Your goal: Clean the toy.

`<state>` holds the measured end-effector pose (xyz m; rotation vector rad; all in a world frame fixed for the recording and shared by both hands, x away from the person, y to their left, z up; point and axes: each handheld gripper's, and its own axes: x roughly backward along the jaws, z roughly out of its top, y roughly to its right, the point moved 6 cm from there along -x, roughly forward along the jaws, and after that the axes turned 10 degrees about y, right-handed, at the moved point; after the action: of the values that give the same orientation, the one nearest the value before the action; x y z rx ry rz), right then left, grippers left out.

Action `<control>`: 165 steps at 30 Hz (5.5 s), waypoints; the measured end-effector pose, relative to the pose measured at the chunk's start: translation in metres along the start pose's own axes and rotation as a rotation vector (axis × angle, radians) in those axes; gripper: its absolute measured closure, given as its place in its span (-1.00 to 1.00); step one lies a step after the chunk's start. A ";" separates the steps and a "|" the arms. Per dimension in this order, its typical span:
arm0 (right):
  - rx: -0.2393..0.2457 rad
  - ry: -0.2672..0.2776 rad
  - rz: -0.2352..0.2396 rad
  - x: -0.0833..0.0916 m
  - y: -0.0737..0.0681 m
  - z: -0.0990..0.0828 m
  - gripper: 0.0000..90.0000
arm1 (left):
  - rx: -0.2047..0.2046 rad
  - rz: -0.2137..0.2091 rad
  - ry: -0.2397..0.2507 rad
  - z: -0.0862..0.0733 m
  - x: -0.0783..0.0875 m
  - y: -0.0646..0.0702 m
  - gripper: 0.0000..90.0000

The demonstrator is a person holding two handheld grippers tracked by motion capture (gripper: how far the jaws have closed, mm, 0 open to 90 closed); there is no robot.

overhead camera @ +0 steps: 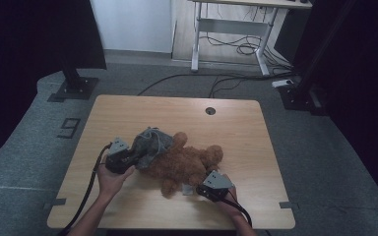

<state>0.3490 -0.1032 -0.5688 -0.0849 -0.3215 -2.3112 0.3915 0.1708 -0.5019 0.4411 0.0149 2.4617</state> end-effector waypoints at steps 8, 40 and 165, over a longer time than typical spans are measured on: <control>-0.002 0.005 0.003 0.000 0.000 0.000 0.22 | -0.036 -0.132 0.046 0.026 -0.017 0.045 0.75; 0.015 0.003 0.007 0.001 -0.002 0.000 0.22 | -0.135 -0.275 -0.174 0.036 -0.127 0.143 0.74; 0.039 0.064 0.012 -0.004 0.005 0.014 0.41 | -0.060 -0.048 0.094 0.029 -0.032 0.032 0.72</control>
<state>0.3548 -0.1006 -0.5543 0.0064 -0.3326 -2.2893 0.4059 0.1232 -0.4810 0.2962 -0.0088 2.4267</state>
